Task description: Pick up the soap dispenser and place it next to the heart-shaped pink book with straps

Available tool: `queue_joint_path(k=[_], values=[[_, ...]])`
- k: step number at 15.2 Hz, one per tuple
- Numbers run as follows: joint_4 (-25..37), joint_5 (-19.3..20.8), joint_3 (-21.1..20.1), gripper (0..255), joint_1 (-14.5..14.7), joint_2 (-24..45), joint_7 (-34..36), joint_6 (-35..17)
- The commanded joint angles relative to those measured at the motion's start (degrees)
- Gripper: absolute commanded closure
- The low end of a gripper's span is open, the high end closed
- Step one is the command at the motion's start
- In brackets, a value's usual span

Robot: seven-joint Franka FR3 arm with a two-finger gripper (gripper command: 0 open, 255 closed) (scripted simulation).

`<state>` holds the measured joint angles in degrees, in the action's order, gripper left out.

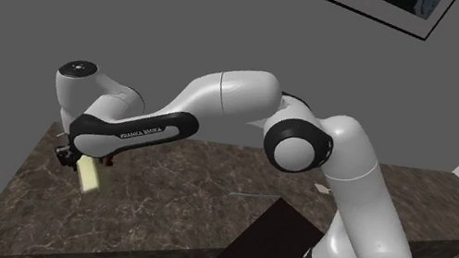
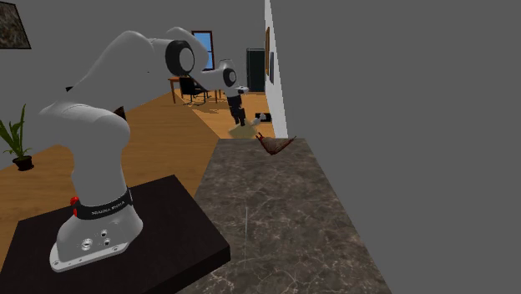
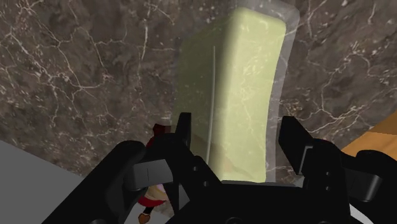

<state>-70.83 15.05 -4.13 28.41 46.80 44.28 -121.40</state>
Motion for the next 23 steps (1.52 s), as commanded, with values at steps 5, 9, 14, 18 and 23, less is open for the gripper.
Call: queue_joint_path(k=[5,9,14,18,23], values=[[-0.12,0.36,0.27,255,0.08,2.58,0.58,-2.73],[-0.23,0.61,0.46,255,0.15,4.32,0.99,-4.55],[-0.1,0.78,0.66,255,0.23,5.91,1.31,-5.99],[-0.1,0.74,0.7,255,0.26,5.91,1.29,-6.0],[1.06,0.68,0.65,0,0.54,6.41,1.38,-5.31]])
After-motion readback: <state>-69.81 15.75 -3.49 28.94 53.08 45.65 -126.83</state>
